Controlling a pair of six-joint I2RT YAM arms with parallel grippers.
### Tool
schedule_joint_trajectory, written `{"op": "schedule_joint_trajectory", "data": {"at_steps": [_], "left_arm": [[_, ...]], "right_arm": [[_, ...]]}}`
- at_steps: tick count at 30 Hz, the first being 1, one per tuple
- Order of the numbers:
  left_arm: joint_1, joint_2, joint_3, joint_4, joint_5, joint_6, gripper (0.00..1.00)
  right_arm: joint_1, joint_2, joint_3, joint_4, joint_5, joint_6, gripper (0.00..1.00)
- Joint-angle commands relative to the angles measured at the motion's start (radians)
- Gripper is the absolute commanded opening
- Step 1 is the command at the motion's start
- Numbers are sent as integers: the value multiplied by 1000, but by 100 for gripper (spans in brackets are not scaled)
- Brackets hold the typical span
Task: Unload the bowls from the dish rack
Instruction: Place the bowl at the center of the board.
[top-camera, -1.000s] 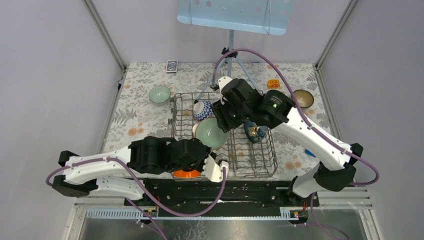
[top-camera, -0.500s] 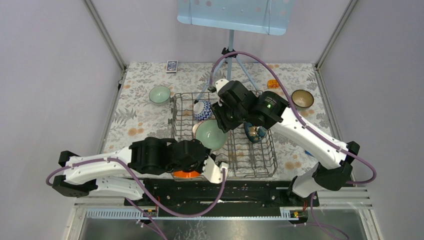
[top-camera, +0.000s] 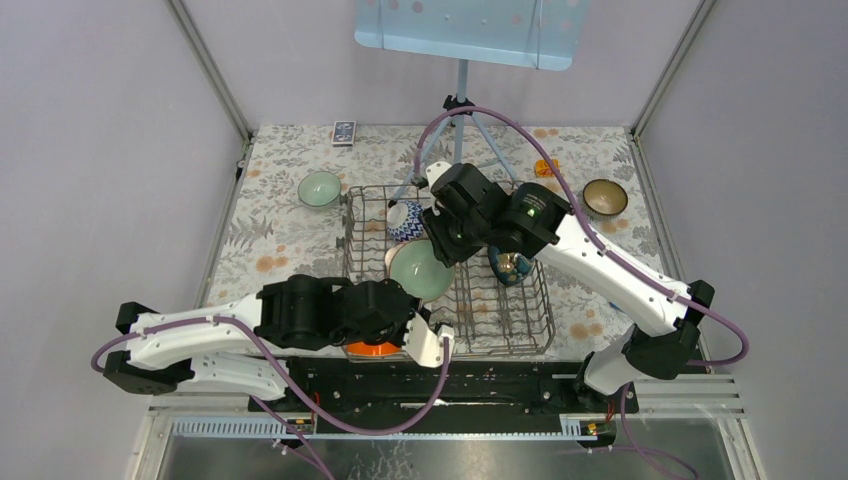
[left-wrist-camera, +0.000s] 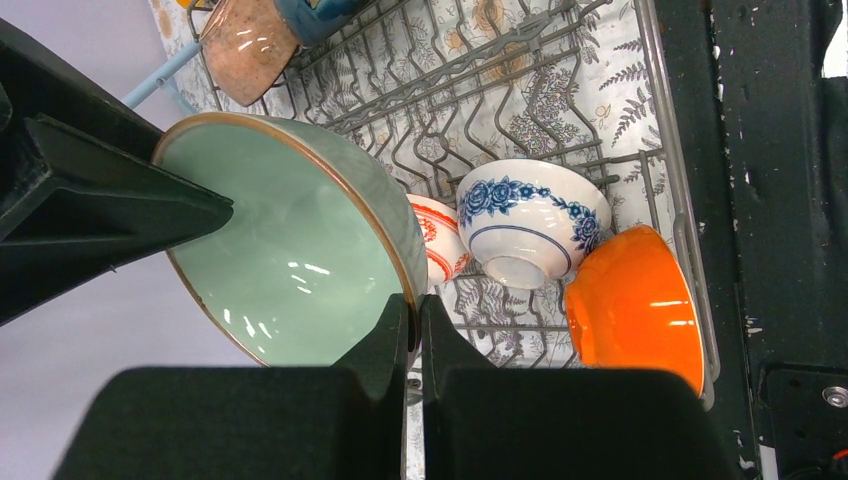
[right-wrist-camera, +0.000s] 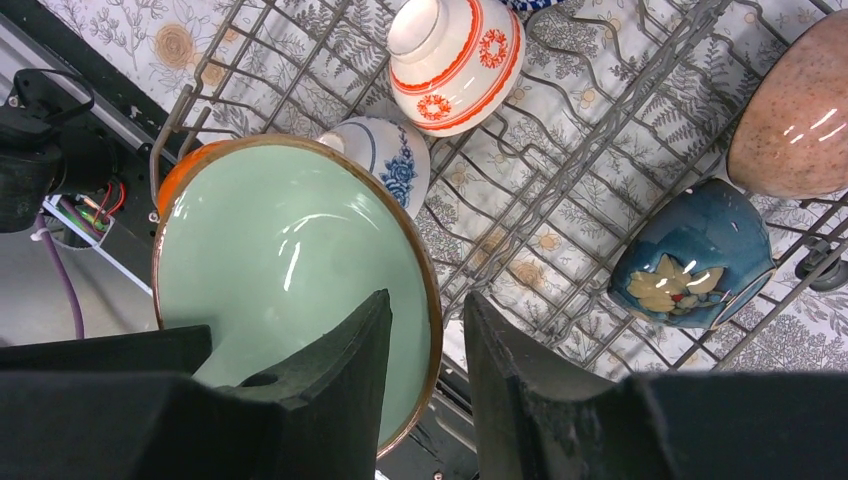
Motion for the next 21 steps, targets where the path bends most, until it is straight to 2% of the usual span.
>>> {"op": "schedule_joint_trajectory", "data": {"at_steps": [1,13,18,21], "left_arm": [[-4,-37,14,65,-19,10,0],[-4,-37,14,65,-21,3,0],[-4,-36,15,67,-28,7,0],[-4,-33,15,67,-29,7,0]], "right_arm": [[15,0,-2,22,-14,1,40],[17,-1,-2,20,-36,0,28],[18,-2,-5,19,-50,-1,20],[18,-3,-7,20,-55,1,10]]}}
